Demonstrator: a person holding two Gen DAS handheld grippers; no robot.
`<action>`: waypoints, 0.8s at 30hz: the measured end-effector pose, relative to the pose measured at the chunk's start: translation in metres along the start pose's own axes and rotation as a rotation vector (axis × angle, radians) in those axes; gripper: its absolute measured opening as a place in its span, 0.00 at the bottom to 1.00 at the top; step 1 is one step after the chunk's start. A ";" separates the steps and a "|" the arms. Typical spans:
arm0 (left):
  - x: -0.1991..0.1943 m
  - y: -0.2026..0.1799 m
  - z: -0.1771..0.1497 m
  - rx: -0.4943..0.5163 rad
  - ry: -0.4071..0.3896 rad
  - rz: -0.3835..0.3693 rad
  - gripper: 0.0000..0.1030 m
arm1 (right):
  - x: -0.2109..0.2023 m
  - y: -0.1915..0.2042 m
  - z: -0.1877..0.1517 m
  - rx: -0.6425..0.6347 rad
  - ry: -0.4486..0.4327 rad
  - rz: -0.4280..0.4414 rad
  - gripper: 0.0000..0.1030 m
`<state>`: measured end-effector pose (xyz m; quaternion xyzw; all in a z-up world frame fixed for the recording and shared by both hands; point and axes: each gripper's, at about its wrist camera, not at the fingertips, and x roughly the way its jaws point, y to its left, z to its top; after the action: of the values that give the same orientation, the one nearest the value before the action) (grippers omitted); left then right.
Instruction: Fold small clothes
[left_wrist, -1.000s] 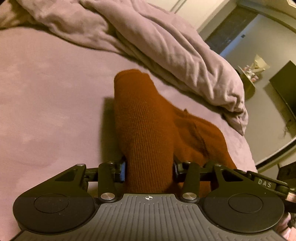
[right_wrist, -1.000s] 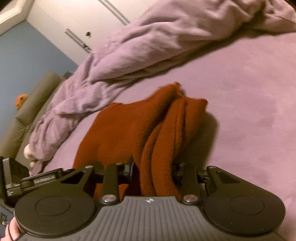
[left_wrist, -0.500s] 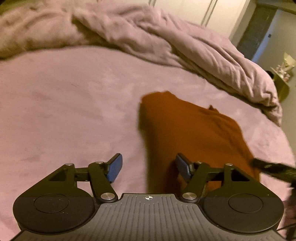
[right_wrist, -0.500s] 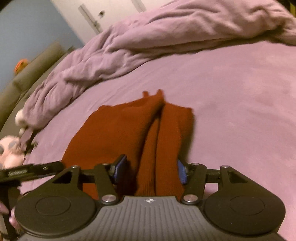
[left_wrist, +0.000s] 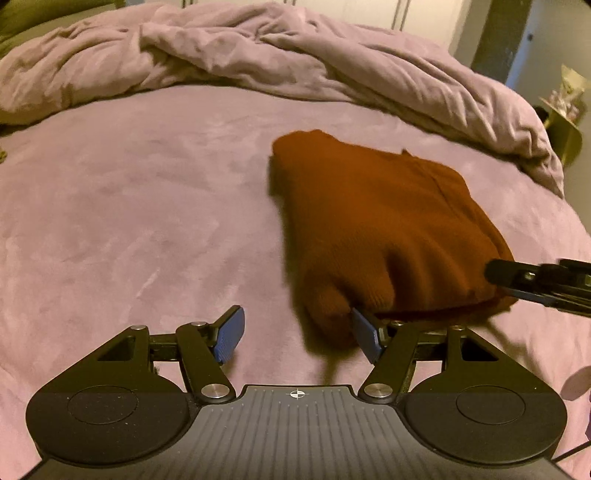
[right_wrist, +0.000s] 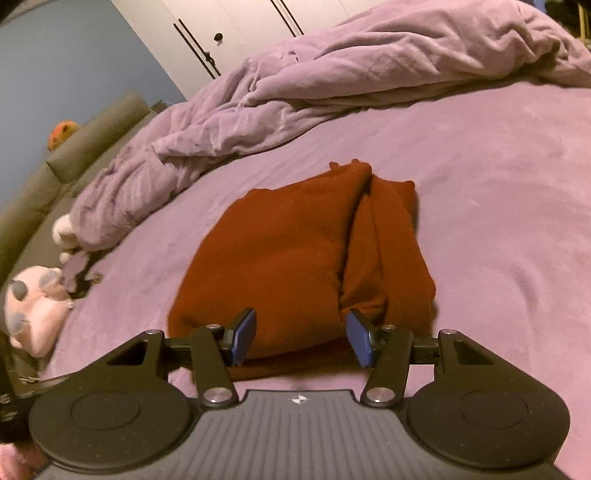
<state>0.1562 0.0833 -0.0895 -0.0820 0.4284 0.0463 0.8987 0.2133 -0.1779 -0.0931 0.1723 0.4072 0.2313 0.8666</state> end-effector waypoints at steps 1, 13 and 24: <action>0.002 -0.003 -0.001 0.008 0.012 0.000 0.69 | 0.003 0.002 -0.001 -0.003 0.007 -0.016 0.49; 0.024 -0.016 -0.010 -0.004 0.049 0.005 0.72 | 0.008 -0.020 -0.004 0.125 0.017 -0.031 0.47; 0.025 -0.005 -0.001 -0.027 0.056 0.012 0.74 | 0.009 0.010 0.014 0.005 -0.146 -0.143 0.17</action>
<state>0.1722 0.0786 -0.1088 -0.0928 0.4531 0.0551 0.8849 0.2264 -0.1661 -0.0854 0.1612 0.3548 0.1548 0.9078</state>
